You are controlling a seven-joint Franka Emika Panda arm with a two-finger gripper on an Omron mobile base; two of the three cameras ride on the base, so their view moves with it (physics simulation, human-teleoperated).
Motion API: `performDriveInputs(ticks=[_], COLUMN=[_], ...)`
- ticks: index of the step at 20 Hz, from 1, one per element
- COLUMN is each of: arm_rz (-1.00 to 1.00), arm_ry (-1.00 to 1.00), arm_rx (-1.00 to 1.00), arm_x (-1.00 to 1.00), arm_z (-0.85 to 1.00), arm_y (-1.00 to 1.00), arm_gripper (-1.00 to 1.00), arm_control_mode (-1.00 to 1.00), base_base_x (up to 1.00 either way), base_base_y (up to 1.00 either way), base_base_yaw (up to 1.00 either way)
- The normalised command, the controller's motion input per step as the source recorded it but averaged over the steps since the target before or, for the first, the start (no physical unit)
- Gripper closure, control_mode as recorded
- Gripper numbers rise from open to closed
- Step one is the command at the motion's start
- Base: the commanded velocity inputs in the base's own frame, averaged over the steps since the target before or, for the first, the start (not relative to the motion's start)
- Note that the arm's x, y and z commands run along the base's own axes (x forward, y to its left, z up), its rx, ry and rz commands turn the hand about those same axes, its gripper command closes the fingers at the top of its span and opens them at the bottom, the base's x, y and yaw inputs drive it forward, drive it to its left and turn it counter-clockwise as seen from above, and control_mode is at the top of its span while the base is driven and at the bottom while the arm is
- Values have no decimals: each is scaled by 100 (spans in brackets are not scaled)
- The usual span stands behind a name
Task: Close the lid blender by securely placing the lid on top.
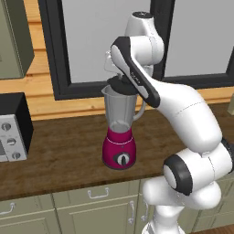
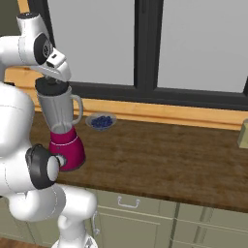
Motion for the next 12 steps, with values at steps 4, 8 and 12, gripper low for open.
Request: performDriveInputs(ticks=[4, 8, 12], arm_rz=[0, 0, 0], arm_ry=[0, 0, 0], arm_rx=[0, 0, 0], arm_x=[15, 14, 12], arm_z=[0, 0, 0], arm_y=[6, 1, 0], arm_gripper=[100, 100, 100], arm_control_mode=[-100, -100, -100], base_base_x=[0, 0, 0], base_base_y=[0, 0, 0], base_base_yaw=[0, 0, 0])
